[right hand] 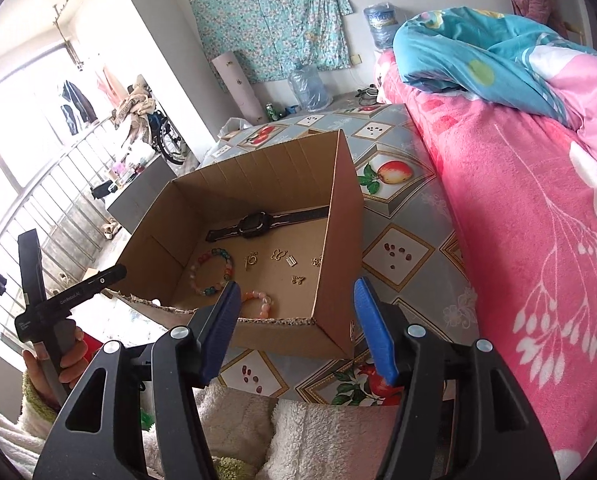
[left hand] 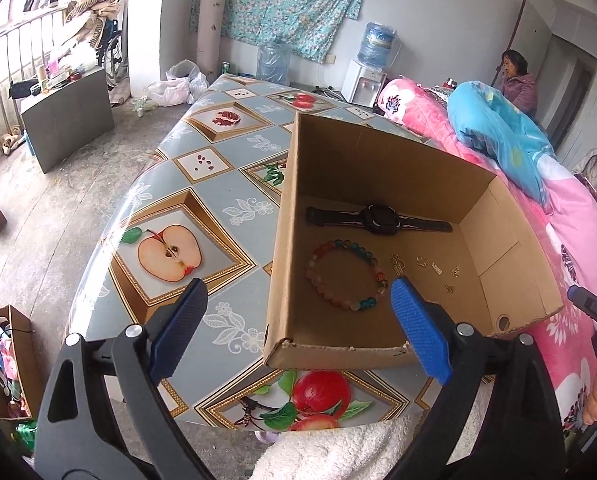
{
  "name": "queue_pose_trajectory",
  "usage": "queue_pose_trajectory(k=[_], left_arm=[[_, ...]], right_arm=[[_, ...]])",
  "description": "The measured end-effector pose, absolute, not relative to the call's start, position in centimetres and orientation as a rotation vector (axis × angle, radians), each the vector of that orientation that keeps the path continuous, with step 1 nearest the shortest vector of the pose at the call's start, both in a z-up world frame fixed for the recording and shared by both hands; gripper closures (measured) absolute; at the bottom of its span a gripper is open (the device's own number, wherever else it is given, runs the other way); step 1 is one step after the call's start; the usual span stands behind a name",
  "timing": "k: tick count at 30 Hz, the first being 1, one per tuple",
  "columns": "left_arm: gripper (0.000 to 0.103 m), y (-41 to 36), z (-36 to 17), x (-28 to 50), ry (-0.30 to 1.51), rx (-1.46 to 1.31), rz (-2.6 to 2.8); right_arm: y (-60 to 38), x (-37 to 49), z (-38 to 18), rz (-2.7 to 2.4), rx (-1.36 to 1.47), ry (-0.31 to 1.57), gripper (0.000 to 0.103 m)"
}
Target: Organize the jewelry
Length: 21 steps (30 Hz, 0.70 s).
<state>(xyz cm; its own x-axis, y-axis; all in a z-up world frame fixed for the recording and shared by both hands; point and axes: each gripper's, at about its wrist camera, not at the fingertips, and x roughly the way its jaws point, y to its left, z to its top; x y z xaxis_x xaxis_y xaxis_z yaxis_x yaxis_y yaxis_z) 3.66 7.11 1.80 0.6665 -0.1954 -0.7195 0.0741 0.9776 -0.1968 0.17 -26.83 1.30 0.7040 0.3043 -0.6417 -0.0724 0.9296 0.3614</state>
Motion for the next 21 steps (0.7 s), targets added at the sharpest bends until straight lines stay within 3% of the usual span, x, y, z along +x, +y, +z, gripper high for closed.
queue_pose_trajectory(k=[21], left_arm=[[0.008,7.7,5.7,1.1,0.712,-0.18,-0.044]], right_arm=[[-21.1,-3.4,1.9,0.313,0.268,0.709,0.04]])
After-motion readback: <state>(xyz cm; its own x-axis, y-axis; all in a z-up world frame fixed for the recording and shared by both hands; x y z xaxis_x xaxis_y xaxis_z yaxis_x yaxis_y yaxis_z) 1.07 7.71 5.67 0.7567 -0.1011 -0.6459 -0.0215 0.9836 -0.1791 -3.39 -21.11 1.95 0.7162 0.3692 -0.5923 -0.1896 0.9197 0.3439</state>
